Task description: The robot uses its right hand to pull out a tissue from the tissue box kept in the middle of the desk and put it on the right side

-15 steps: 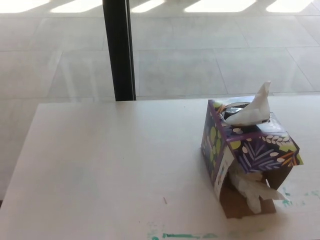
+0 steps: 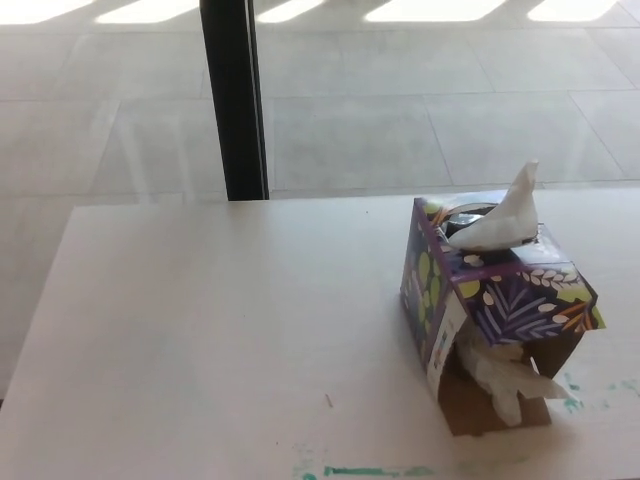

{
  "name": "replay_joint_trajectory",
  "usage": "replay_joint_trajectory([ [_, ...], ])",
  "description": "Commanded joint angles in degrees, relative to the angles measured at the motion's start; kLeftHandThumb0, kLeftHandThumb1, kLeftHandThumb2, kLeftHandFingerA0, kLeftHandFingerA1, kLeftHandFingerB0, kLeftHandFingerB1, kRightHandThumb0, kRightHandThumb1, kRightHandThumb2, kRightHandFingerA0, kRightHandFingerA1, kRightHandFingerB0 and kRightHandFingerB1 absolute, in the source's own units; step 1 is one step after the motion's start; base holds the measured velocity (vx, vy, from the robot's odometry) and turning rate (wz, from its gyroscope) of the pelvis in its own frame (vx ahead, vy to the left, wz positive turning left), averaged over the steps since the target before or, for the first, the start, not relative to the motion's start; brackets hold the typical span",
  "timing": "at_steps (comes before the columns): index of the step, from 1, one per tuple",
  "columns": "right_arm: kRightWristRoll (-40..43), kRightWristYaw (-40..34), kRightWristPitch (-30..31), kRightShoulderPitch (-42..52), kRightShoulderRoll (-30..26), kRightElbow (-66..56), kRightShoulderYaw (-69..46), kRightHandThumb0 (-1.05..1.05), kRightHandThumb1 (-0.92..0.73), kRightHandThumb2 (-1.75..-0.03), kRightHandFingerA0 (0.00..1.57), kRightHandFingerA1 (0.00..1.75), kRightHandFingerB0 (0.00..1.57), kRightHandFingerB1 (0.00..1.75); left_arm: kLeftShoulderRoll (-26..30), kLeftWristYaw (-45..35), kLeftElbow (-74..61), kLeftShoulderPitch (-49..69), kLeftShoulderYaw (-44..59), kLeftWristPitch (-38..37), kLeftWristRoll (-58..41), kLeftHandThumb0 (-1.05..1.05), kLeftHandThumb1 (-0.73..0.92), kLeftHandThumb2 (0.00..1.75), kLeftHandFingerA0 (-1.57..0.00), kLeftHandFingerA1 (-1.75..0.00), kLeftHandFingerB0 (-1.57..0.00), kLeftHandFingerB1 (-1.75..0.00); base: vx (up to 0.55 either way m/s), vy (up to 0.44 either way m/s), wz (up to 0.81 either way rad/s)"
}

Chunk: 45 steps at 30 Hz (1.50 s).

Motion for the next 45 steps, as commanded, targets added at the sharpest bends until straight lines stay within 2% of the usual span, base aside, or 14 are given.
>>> replay_joint_trajectory([
  [1,-1.6,-1.1,9.7,-10.5,-7.6,-18.6,3.9,-0.65,-0.76,-0.63,0.37,0.55,0.16,0.27,1.3,0.3,0.7,0.0,0.1,1.0,-1.1,-0.69,0.85,0.65,-0.57,-0.63,-0.46,-0.46,0.0,0.0,0.0],
  [3,-3.8,-0.9,11.4,-13.6,-9.2,-21.6,6.1,-0.72,-0.61,-0.93,0.34,0.61,0.09,0.41,1.3,0.1,0.8,-0.1,0.3,1.3,-1.2,-0.69,0.85,0.65,-0.57,-0.65,-0.46,-0.47,0.0,0.0,0.0],
  [4,-6.4,-1.3,11.3,-16.9,-10.0,-22.7,8.4,-0.64,-0.73,-0.62,0.4,0.53,0.16,0.29,1.4,0.1,0.4,0.3,-0.6,0.7,-0.3,-0.7,0.88,0.66,-0.58,-0.64,-0.47,-0.47,0.0,0.0,0.0],
  [11,-12.2,0.6,11.4,-28.1,-12.8,-24.2,17.5,-0.68,-0.72,-0.62,0.38,0.55,0.19,0.3,1.3,-0.2,0.7,0.5,-0.1,1.2,-1.1,-0.69,0.86,0.65,-0.57,-0.61,-0.45,-0.46,0.0,0.0,0.0],
  [12,-14.4,1.9,10.7,-31.8,-13.6,-23.2,20.7,-0.74,-0.56,-0.93,0.31,0.59,0.09,0.42,1.4,0.1,0.9,0.3,0.0,1.6,-1.2,-0.68,0.86,0.65,-0.58,-0.6,-0.47,-0.46,0.0,0.0,0.0],
  [27,-20.9,15.8,6.6,-48.9,-10.4,-18.6,44.0,-0.74,-0.52,-0.87,0.14,0.53,0.09,0.41,1.9,-0.5,0.5,1.4,0.0,1.4,-1.1,-0.68,0.86,0.65,-0.55,-0.6,-0.45,-0.46,0.0,0.0,0.0],
  [28,-21.0,16.0,5.5,-49.2,-10.4,-17.9,44.6,-0.73,-0.66,-0.6,0.15,0.49,0.14,0.29,1.9,-0.4,0.5,1.4,0.0,1.4,-1.1,-0.68,0.86,0.65,-0.55,-0.58,-0.45,-0.46,0.0,0.0,0.0],
  [30,-22.0,17.4,3.5,-50.1,-10.3,-15.8,46.8,-0.38,-0.39,-0.99,0.03,0.53,0.0,0.5,1.8,-0.3,0.6,1.2,0.3,1.8,-1.5,-0.68,0.86,0.66,-0.55,-0.59,-0.45,-0.46,0.0,0.0,0.0],
  [31,-22.3,18.2,3.1,-50.4,-10.4,-15.0,47.6,-0.81,-0.52,-0.9,0.0,0.47,0.12,0.38,1.8,-0.2,0.6,1.2,0.4,1.8,-1.5,-0.67,0.86,0.65,-0.55,-0.61,-0.46,-0.47,0.0,0.0,0.0],
  [33,-22.9,19.8,1.8,-51.0,-10.2,-13.1,49.3,-0.72,-0.66,-0.61,0.09,0.4,0.13,0.26,1.9,-0.6,0.5,1.4,-0.2,1.0,-1.0,-0.67,0.87,0.66,-0.55,-0.6,-0.46,-0.47,0.0,0.0,0.0],
  [38,-26.2,27.9,3.8,-54.4,-11.2,-11.1,55.3,-0.82,-0.45,-0.78,0.0,0.13,0.0,0.11,2.1,-0.8,0.7,1.8,0.3,0.9,-1.4,-0.7,0.86,0.65,-0.54,-0.62,-0.46,-0.48,0.0,0.0,0.0],
  [39,-26.6,30.3,5.1,-55.1,-11.5,-11.4,56.4,-0.82,-0.46,-0.78,0.0,0.12,0.0,0.11,2.1,-0.9,0.7,1.9,0.0,0.6,-1.1,-0.67,0.67,1.06,-0.49,-0.67,-0.39,-0.58,0.0,0.0,0.0],
  [41,-27.1,32.4,7.8,-54.8,-12.1,-13.9,57.3,-0.76,-0.44,-0.73,0.0,0.0,0.0,0.17,2.0,-0.9,0.7,1.9,0.1,0.6,-1.2,-0.69,0.85,0.65,-0.53,-0.61,-0.47,-0.49,0.0,0.0,0.0],
  [45,-27.1,34.4,9.2,-54.9,-12.4,-15.1,57.8,-0.87,-0.5,-0.85,0.0,0.09,0.0,0.12,2.1,-1.0,0.9,1.7,0.3,0.9,-1.3,-0.69,0.85,0.65,-0.52,-0.6,-0.47,-0.49,0.0,0.0,0.0],
])
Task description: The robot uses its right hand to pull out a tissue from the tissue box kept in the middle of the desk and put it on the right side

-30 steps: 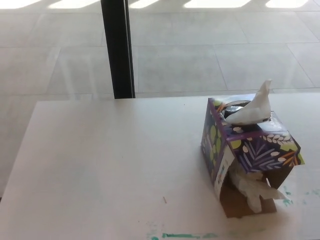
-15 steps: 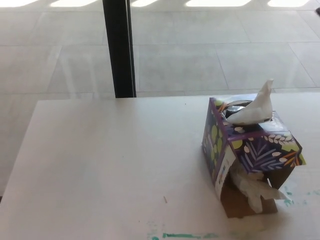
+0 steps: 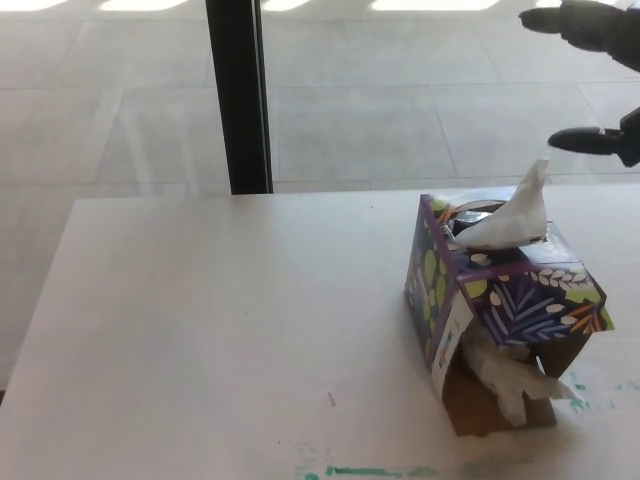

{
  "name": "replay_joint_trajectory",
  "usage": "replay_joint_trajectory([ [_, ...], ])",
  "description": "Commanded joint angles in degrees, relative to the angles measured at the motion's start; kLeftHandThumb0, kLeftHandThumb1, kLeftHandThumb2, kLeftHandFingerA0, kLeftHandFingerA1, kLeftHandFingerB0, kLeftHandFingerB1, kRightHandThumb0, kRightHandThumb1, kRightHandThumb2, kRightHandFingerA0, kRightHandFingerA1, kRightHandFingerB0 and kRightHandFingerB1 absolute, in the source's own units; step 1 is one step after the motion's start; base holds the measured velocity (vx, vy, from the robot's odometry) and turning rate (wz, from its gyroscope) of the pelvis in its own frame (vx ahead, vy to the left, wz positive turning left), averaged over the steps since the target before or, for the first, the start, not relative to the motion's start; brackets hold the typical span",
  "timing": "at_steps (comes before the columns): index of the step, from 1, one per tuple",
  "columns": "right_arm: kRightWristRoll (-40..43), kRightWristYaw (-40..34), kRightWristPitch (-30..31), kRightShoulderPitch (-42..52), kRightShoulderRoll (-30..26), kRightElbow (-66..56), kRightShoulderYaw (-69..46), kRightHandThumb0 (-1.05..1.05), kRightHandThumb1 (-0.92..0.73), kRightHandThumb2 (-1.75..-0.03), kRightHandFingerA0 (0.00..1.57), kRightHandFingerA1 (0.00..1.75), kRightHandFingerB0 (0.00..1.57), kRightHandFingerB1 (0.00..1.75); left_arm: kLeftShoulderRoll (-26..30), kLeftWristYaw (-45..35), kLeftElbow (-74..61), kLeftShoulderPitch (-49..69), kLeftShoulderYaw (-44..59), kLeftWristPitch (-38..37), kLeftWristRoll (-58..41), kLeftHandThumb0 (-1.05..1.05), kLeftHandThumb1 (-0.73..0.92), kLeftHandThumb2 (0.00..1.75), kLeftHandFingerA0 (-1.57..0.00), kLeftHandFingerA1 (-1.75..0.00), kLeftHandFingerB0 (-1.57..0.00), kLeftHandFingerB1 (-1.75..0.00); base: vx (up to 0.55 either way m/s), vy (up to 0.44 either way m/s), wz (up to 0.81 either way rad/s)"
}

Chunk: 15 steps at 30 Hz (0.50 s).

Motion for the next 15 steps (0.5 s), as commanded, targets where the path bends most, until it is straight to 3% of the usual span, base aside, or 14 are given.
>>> replay_joint_trajectory([
  [1,-3.9,15.1,2.3,-3.4,-2.3,-1.5,3.6,-0.79,-0.48,-0.73,0.0,0.0,0.0,0.21,1.9,-0.5,0.2,0.7,-0.1,0.3,-0.8,-0.7,0.86,0.66,-0.55,-0.62,-0.46,-0.48,0.0,0.0,0.0],
  [3,-3.9,15.6,2.3,-3.4,-2.3,-1.6,3.6,-0.79,-0.48,-0.73,0.0,0.0,0.0,0.21,1.9,-0.5,0.2,0.7,-0.1,0.2,-0.7,-0.7,0.86,0.66,-0.55,-0.62,-0.46,-0.48,0.0,0.0,0.0],
  [4,-4.0,16.6,2.5,-1.9,-2.4,-3.2,4.2,-0.82,-0.56,-0.57,0.0,0.0,0.0,0.3,1.9,-0.3,0.0,0.6,0.0,0.7,-0.9,-0.68,0.86,0.65,-0.56,-0.62,-0.46,-0.47,0.0,0.0,0.0],
  [5,-4.6,16.9,3.1,-1.3,-2.4,-4.1,4.7,-0.85,-0.42,-0.78,0.0,0.0,0.04,0.21,2.0,-0.3,0.0,0.6,-0.3,0.8,-0.6,-0.68,0.87,0.66,-0.55,-0.59,-0.45,-0.46,0.0,0.0,0.0],
  [8,-6.3,19.0,3.7,-0.4,-1.6,-4.6,7.0,-0.82,-0.48,-0.85,0.0,0.06,0.06,0.17,2.3,-1.1,-0.2,1.4,0.0,0.4,-0.9,-0.68,0.87,0.66,-0.53,-0.62,-0.44,-0.47,0.0,0.0,0.0],
  [15,-9.9,18.6,4.6,0.6,0.1,-3.4,10.3,-0.74,-0.41,-0.75,0.0,0.03,0.06,0.2,2.2,-0.1,0.2,1.3,-0.4,0.5,-0.5,-0.68,0.87,0.66,-0.55,-0.61,-0.47,-0.47,0.0,0.0,0.0],
])
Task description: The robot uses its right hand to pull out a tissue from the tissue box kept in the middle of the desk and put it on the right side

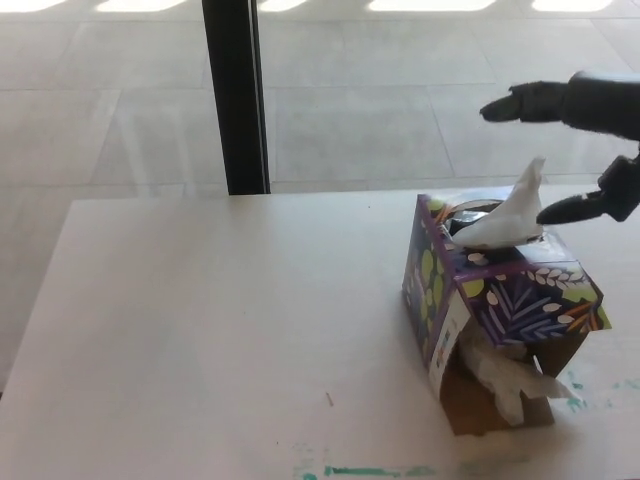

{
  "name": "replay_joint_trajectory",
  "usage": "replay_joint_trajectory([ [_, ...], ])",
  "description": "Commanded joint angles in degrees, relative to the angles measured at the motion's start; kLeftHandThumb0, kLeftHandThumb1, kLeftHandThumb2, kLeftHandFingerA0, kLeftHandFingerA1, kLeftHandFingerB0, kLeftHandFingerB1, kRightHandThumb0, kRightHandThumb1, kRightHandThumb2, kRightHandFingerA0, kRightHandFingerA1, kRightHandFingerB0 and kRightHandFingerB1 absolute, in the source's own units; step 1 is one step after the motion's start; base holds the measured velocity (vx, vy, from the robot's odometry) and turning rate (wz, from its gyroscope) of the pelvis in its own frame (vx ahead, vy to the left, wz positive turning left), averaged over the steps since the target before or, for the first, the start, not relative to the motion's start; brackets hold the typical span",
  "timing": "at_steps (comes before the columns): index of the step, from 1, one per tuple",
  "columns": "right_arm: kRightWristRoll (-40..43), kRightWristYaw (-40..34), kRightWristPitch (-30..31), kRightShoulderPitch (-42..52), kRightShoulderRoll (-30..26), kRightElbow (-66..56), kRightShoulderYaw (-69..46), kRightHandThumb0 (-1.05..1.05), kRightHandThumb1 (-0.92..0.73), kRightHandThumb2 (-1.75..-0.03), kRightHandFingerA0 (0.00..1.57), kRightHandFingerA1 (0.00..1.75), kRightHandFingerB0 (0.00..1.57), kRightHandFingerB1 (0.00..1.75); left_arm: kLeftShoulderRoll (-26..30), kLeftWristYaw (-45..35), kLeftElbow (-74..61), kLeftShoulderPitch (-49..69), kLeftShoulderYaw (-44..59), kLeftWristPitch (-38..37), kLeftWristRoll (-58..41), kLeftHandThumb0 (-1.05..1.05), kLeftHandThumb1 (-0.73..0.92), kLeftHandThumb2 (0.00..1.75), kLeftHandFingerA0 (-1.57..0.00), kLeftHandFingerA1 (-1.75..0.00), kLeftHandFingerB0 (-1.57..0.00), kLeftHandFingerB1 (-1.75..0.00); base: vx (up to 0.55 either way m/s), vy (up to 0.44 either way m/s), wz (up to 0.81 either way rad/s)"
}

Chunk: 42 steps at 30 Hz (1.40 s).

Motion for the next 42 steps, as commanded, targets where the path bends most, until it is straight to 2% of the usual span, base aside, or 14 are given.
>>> replay_joint_trajectory([
  [1,-5.6,6.2,2.6,1.0,0.7,-0.2,2.9,-0.76,-0.42,-0.75,0.0,0.0,0.06,0.2,2.3,0.0,0.0,0.7,-0.6,0.1,-0.2,-0.67,0.87,0.66,-0.57,-0.6,-0.49,-0.47,0.0,0.0,0.0],
  [14,-13.4,3.1,0.3,1.0,4.2,2.6,5.3,-0.77,-0.41,-0.75,0.0,0.03,0.07,0.29,2.3,-1.2,-0.1,0.8,-0.4,0.0,-1.6,-0.67,0.86,0.65,-0.53,-0.6,-0.51,-0.49,0.0,0.0,0.0],
  [18,-16.9,-5.4,-5.1,2.0,3.9,4.1,4.7,-0.61,-0.54,-0.58,0.01,0.37,0.12,0.33,2.1,-0.5,-0.2,0.6,-1.5,-0.1,-0.5,-0.69,0.86,0.66,-0.56,-0.6,-0.54,-0.48,0.0,0.0,0.0],
  [23,-21.6,-24.1,-12.7,5.5,3.4,4.6,3.8,-0.46,-0.61,-0.58,0.45,0.64,0.34,0.35,1.6,-0.6,0.0,1.0,-1.0,-0.4,-1.1,-0.68,0.86,0.65,-0.56,-0.63,-0.55,-0.5,0.0,0.0,0.0],
  [25,-22.7,-31.2,-16.5,6.5,3.0,5.2,3.3,-0.42,-0.69,-0.61,0.71,1.19,0.46,0.41,1.5,-0.6,-0.1,1.1,-1.1,-0.4,-1.0,-0.68,0.86,0.65,-0.56,-0.61,-0.54,-0.49,0.0,0.0,0.0],
  [31,-25.9,-43.6,-23.0,6.8,2.2,5.8,3.7,-0.38,-0.68,-0.65,0.86,1.66,0.75,0.61,0.7,0.8,0.2,1.2,-0.2,0.1,-1.8,-0.65,0.84,0.65,-0.57,-0.62,-0.55,-0.48,0.0,0.0,0.0],
  [34,-26.5,-47.6,-26.0,6.7,2.0,6.6,3.9,-0.36,-0.66,-0.64,0.89,1.71,0.78,0.74,0.6,0.9,0.2,1.2,-0.3,-0.2,-1.6,-0.66,0.85,0.65,-0.58,-0.62,-0.53,-0.47,0.0,0.0,0.0],
  [35,-28.1,-52.0,-26.9,6.7,2.2,7.5,4.6,-0.39,-0.45,-0.9,1.23,1.38,0.81,0.84,0.6,0.0,0.0,1.4,-0.1,-0.7,-1.9,-0.64,0.86,0.65,-0.55,-0.64,-0.5,-0.48,0.0,0.0,0.0],
  [36,-28.1,-52.1,-26.9,6.7,2.2,7.6,4.6,-0.39,-0.45,-0.9,1.23,1.38,0.81,0.84,0.6,0.0,0.0,1.4,-0.1,-0.7,-1.9,-0.64,0.86,0.65,-0.55,-0.64,-0.5,-0.48,0.0,0.0,0.0],
  [37,-28.5,-53.6,-27.2,6.8,2.2,7.7,4.9,-0.39,-0.62,-0.62,0.93,1.74,0.8,0.82,0.7,0.3,-0.3,1.7,-1.5,-1.6,-0.5,-0.66,0.88,0.66,-0.56,-0.61,-0.51,-0.46,0.0,0.0,0.0],
  [38,-29.4,-55.4,-27.0,7.4,2.2,7.5,5.3,-0.44,-0.46,-0.9,1.22,1.39,0.77,0.9,0.4,0.9,-0.2,1.6,-1.2,-1.2,-0.8,-0.65,0.88,0.65,-0.58,-0.62,-0.52,-0.46,0.0,0.0,0.0],
  [39,-30.8,-58.6,-26.7,7.5,2.3,7.9,6.2,-0.42,-0.64,-0.64,0.93,1.75,0.78,1.01,0.3,0.8,-0.1,1.4,0.0,-0.6,-1.9,-0.64,0.86,0.65,-0.58,-0.62,-0.54,-0.48,0.0,0.0,0.0],
  [40,-31.4,-59.8,-26.6,7.6,2.4,8.0,6.6,-0.43,-0.51,-0.93,1.22,1.39,0.76,1.04,0.3,0.6,0.0,1.2,0.4,-0.1,-2.4,-0.64,0.86,0.65,-0.57,-0.64,-0.52,-0.48,0.0,0.0,0.0],
  [42,-31.4,-59.4,-26.4,8.2,2.4,7.5,6.9,-0.43,-0.51,-0.93,1.21,1.39,0.75,1.07,0.4,0.8,0.0,1.5,-0.2,-1.3,-1.6,-0.65,0.87,0.65,-0.58,-0.63,-0.53,-0.48,0.0,0.0,0.0],
])
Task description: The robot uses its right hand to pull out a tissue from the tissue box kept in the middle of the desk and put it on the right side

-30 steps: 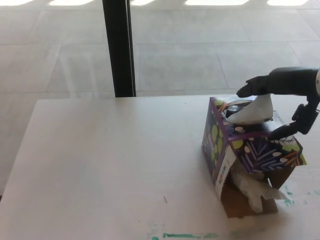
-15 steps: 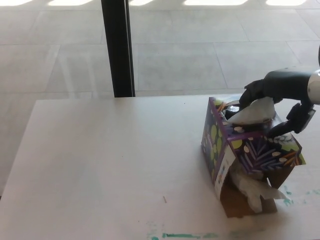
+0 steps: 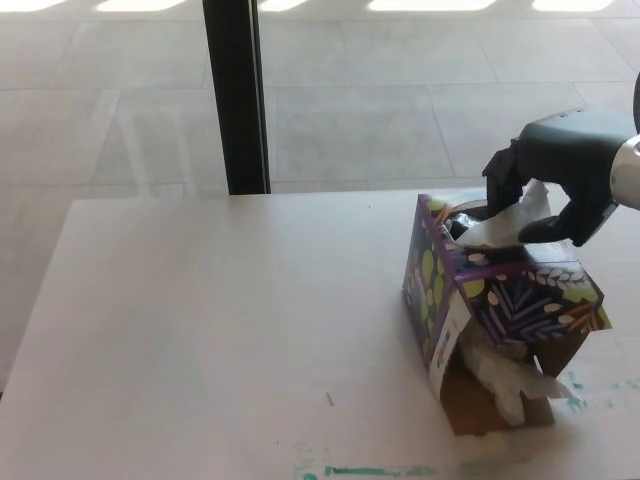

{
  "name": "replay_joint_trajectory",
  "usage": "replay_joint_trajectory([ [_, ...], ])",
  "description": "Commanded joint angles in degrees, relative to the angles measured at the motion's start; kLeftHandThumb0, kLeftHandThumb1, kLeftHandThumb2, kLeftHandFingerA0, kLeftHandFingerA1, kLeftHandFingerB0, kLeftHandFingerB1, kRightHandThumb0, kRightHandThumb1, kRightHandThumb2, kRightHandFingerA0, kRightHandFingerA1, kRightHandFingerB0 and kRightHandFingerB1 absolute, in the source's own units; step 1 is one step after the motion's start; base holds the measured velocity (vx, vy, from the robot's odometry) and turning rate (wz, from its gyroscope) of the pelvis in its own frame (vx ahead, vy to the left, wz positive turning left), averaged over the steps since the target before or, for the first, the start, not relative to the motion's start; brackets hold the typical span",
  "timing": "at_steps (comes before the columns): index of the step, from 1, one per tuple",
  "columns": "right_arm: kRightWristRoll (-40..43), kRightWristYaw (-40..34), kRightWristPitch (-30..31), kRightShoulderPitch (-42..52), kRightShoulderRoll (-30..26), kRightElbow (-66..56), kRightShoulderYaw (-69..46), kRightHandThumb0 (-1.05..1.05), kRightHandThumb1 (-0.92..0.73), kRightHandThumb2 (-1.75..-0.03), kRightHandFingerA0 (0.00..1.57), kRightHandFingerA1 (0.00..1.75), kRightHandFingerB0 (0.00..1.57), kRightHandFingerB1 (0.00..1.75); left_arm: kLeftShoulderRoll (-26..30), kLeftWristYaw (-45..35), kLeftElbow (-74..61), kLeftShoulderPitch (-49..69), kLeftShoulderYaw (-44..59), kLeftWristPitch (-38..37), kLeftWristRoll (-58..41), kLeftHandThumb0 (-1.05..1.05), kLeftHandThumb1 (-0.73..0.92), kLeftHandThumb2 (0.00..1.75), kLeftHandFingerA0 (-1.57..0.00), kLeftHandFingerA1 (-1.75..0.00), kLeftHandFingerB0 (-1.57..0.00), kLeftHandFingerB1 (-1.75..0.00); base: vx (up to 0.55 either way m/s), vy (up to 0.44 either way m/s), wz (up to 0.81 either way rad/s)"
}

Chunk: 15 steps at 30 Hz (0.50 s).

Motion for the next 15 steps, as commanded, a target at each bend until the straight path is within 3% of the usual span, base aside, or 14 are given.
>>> replay_joint_trajectory([
  [1,-16.0,-42.7,-18.5,6.4,-1.5,3.5,2.0,-0.43,-0.51,-0.93,1.21,1.39,0.75,1.07,-0.3,1.5,0.0,1.5,1.0,-1.5,-1.5,-0.65,0.87,0.65,-0.58,-0.63,-0.53,-0.48,0.0,0.0,0.0],
  [6,-16.9,-45.1,-17.6,7.8,-1.3,2.8,2.5,-0.39,-0.47,-0.93,1.23,1.37,0.78,0.91,-0.2,0.9,-0.1,1.6,1.1,-1.8,-1.7,-0.67,0.87,0.66,-0.55,-0.61,-0.53,-0.47,0.0,0.0,0.0],
  [7,-17.6,-46.2,-17.4,7.8,-1.4,2.9,3.0,-0.33,-0.65,-0.64,0.94,1.74,0.79,1.03,-0.2,0.7,-0.1,1.6,1.2,-1.8,-1.8,-0.66,0.87,0.65,-0.55,-0.61,-0.53,-0.48,0.0,0.0,0.0],
  [9,-18.3,-47.7,-17.5,7.6,-1.5,3.3,3.4,-0.33,-0.65,-0.64,0.94,1.74,0.79,1.03,-0.2,0.5,-0.1,1.4,1.4,-1.8,-2.0,-0.66,0.87,0.65,-0.55,-0.61,-0.53,-0.48,0.0,0.0,0.0],
  [10,-17.8,-48.6,-17.9,8.4,-1.3,3.9,3.2,-0.32,-0.66,-0.67,0.91,1.75,0.76,1.2,-0.2,0.9,-0.1,1.5,1.1,-2.3,-1.5,-0.67,0.88,0.66,-0.58,-0.62,-0.55,-0.48,0.0,0.0,0.0],
  [12,-18.0,-49.9,-18.0,8.7,-1.1,4.1,3.3,-0.3,-0.63,-0.71,0.91,1.75,0.71,1.37,-0.2,0.8,-0.3,2.0,1.0,-2.8,-1.5,-0.67,0.89,0.66,-0.61,-0.62,-0.56,-0.48,0.0,0.0,0.0],
  [15,-18.2,-49.8,-16.9,9.5,-1.4,3.6,3.2,-0.29,-0.6,-0.75,0.91,1.75,0.72,1.39,-0.3,0.1,-0.3,2.0,1.4,-1.7,-2.0,-0.68,0.88,0.65,-0.56,-0.62,-0.54,-0.48,0.0,0.0,0.0],
])
